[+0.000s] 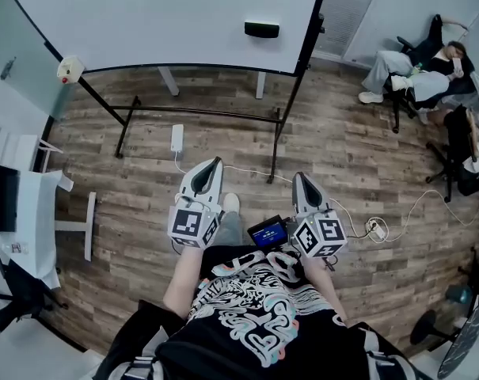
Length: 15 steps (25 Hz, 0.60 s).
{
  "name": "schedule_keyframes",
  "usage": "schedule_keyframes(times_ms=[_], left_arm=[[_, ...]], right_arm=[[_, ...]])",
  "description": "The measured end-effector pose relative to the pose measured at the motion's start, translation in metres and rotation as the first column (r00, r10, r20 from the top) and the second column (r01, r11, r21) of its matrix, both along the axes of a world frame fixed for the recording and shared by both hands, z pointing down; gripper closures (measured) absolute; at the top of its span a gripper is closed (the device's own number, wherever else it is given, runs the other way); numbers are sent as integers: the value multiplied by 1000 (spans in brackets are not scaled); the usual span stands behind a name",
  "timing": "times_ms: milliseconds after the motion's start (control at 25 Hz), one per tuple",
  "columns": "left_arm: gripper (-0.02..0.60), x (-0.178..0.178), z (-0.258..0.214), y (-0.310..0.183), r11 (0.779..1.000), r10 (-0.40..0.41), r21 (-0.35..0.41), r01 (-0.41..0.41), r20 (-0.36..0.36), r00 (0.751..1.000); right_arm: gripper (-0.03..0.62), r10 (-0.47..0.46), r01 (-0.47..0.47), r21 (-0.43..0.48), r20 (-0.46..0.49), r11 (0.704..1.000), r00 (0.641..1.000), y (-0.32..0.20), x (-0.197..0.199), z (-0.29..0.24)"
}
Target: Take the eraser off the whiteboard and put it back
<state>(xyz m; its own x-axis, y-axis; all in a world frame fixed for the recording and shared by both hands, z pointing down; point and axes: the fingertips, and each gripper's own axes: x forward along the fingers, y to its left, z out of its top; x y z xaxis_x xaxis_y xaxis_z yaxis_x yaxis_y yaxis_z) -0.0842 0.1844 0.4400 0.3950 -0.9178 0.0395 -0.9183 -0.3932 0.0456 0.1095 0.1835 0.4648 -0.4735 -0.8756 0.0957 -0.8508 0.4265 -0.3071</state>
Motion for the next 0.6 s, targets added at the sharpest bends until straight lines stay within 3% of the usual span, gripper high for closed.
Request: schedule_keyframes(times_ms=[600], left_arm=[[565,-20,12,-150,996,82,-38,-83,-9,997]], right_arm=[[576,58,-58,-54,-10,997,998,-129,-25,13]])
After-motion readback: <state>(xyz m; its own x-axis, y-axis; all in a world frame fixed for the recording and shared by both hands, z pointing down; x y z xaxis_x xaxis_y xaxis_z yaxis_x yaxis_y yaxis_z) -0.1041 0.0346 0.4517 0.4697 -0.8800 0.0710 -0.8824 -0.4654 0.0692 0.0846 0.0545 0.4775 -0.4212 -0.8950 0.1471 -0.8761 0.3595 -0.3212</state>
